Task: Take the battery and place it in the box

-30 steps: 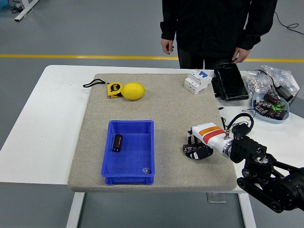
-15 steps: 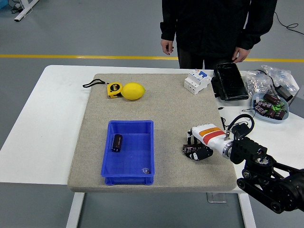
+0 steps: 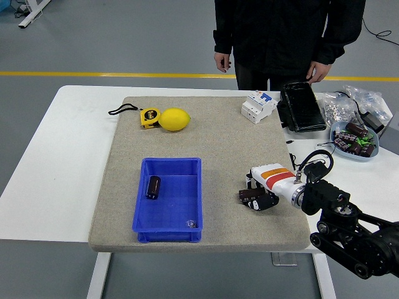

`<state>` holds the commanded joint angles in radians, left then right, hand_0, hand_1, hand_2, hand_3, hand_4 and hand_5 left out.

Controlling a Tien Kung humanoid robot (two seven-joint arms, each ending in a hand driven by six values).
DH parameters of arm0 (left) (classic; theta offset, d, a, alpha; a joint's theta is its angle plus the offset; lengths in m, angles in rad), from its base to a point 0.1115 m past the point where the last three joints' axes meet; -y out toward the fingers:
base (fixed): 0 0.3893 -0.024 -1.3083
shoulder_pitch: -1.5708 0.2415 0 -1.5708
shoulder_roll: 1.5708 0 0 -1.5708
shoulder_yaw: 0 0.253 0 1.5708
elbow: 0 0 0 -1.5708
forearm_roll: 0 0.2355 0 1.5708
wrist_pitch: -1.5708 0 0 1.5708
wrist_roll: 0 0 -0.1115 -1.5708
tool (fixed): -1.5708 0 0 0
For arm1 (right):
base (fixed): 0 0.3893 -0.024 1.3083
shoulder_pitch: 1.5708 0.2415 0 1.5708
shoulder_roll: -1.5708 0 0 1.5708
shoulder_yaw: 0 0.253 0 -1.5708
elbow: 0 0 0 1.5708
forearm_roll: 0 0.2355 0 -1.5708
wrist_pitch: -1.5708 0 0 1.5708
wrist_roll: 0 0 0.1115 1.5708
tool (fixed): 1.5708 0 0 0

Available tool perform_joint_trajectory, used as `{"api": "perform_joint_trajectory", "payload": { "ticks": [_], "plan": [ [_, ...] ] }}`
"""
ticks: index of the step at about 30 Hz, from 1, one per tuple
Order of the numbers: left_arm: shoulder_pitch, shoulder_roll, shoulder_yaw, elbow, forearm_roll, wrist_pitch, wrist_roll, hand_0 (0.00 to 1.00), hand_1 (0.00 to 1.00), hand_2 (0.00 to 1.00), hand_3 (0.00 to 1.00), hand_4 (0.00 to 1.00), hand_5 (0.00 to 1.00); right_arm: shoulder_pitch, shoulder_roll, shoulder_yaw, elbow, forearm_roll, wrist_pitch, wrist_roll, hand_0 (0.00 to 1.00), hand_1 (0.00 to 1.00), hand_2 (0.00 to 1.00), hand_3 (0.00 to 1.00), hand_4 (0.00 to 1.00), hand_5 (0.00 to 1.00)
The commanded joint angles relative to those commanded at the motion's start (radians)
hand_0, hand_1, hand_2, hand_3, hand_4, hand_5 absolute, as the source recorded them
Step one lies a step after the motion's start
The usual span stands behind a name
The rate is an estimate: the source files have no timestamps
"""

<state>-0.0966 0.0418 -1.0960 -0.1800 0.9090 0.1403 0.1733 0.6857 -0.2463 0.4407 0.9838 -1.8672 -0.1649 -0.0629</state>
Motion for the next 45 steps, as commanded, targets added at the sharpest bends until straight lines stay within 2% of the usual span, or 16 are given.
{"api": "perform_joint_trajectory", "payload": {
  "ticks": [8,19,31,38,45],
  "plan": [
    [0.000,-0.001,0.000,0.000,-0.002,0.001,0.000,0.755,0.707,0.733,0.623,0.697,0.607,0.001,0.001,0.003,0.000,0.003,0.008,-0.004,0.002,0.108,0.223,0.314,0.748,0.242],
    [0.000,-0.002,0.000,0.000,-0.004,0.002,-0.001,0.754,0.707,0.733,0.623,0.697,0.607,0.002,-0.004,0.019,-0.004,0.029,0.045,-0.015,0.002,0.121,0.232,0.324,0.761,0.285],
    [0.001,-0.001,-0.005,0.000,0.002,0.002,0.000,0.754,0.707,0.734,0.623,0.696,0.607,0.013,-0.014,0.031,0.001,0.173,0.085,-0.029,0.002,0.124,0.237,0.327,0.762,0.289],
    [0.002,-0.002,-0.006,0.000,0.003,0.001,0.001,0.754,0.707,0.734,0.623,0.695,0.606,0.011,-0.015,0.033,0.019,0.241,0.096,-0.035,0.002,0.125,0.237,0.327,0.766,0.285],
    [0.006,0.000,-0.009,0.000,0.009,0.001,0.002,0.755,0.707,0.733,0.624,0.696,0.607,0.023,-0.021,0.052,0.070,0.256,0.103,-0.045,0.002,0.126,0.239,0.328,0.763,0.285]
  ]
}}
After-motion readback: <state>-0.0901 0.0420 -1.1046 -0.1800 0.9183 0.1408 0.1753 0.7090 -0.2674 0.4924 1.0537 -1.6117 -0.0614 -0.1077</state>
